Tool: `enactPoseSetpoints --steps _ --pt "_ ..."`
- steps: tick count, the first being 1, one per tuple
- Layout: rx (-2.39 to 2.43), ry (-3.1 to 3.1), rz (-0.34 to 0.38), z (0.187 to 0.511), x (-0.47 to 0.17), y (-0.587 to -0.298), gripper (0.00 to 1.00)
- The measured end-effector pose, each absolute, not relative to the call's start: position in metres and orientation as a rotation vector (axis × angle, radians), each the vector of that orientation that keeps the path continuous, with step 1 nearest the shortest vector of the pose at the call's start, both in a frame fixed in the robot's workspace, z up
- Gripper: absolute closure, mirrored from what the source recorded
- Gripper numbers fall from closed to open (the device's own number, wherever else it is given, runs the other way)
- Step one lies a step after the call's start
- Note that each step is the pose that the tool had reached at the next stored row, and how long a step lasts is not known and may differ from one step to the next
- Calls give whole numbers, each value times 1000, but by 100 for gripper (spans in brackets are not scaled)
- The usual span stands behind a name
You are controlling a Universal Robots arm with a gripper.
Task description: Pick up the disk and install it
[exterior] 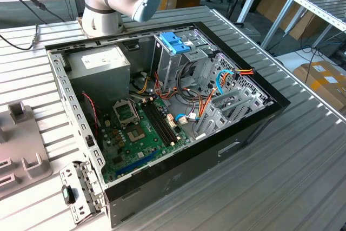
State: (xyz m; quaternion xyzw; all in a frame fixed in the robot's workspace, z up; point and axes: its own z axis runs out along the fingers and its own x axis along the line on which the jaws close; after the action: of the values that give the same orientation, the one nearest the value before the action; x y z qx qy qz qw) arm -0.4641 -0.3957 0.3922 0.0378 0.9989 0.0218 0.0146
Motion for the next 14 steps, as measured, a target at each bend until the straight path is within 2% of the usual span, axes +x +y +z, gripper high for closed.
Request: enactPoseSetpoints --steps 14 --pt "94 3111 67 392 -459 -390 89"
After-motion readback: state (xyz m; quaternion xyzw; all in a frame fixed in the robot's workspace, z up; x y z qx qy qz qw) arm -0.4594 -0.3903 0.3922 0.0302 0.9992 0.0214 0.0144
